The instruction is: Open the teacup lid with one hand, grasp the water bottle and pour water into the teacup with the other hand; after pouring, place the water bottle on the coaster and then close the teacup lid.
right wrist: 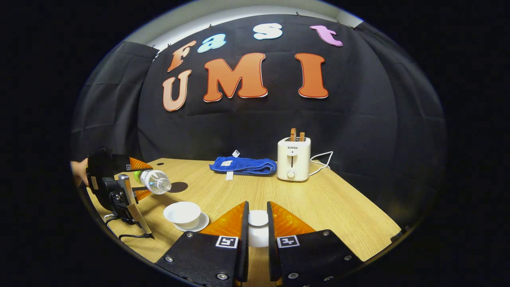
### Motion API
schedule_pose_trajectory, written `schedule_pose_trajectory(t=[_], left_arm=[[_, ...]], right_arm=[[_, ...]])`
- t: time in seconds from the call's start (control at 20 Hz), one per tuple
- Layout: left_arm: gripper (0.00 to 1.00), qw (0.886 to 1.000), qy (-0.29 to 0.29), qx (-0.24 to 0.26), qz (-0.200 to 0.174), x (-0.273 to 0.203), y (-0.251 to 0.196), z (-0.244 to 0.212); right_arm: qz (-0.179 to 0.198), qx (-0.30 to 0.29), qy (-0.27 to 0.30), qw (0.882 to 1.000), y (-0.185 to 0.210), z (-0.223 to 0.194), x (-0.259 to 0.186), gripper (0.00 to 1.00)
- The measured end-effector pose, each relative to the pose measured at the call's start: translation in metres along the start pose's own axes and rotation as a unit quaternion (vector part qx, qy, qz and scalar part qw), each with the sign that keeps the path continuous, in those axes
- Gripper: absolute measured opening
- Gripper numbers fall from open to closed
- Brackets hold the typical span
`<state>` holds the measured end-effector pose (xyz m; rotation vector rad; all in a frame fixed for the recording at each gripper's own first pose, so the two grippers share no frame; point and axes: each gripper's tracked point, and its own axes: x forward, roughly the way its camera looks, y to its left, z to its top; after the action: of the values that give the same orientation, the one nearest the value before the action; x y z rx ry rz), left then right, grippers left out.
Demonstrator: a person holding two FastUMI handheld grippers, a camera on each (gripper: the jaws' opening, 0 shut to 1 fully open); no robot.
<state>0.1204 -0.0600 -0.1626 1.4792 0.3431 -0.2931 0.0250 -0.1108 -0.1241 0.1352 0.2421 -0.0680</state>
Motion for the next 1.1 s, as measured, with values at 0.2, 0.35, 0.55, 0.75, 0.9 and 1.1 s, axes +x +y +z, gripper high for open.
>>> schedule_pose_trajectory(t=[0.2,0.35,0.55,0.75,0.9,1.1], left_arm=[[0.67,0.998,0.0,0.062,0.008,0.002,0.008,0.0],[0.67,0.995,-0.007,0.099,0.017,0.002,0.017,0.003],[0.67,0.991,-0.016,0.131,0.022,0.001,0.023,0.009],[0.7,0.986,-0.025,0.159,0.031,0.0,0.03,0.017],[0.66,0.984,-0.031,0.172,0.036,0.001,0.034,0.023],[0.66,0.983,-0.036,0.173,0.046,0.0,0.041,0.027]], right_arm=[[0.004,0.001,-0.007,1.0,0.0,0.001,0.0,0.21],[0.006,-0.001,-0.005,1.0,0.002,-0.001,0.0,0.21],[0.015,-0.007,-0.007,1.0,0.008,0.0,-0.001,0.21],[0.019,-0.012,-0.005,1.0,0.01,-0.002,-0.001,0.21],[0.02,-0.011,-0.003,1.0,0.011,-0.003,-0.002,0.21],[0.033,-0.018,-0.013,0.999,0.018,0.001,-0.007,0.21]])
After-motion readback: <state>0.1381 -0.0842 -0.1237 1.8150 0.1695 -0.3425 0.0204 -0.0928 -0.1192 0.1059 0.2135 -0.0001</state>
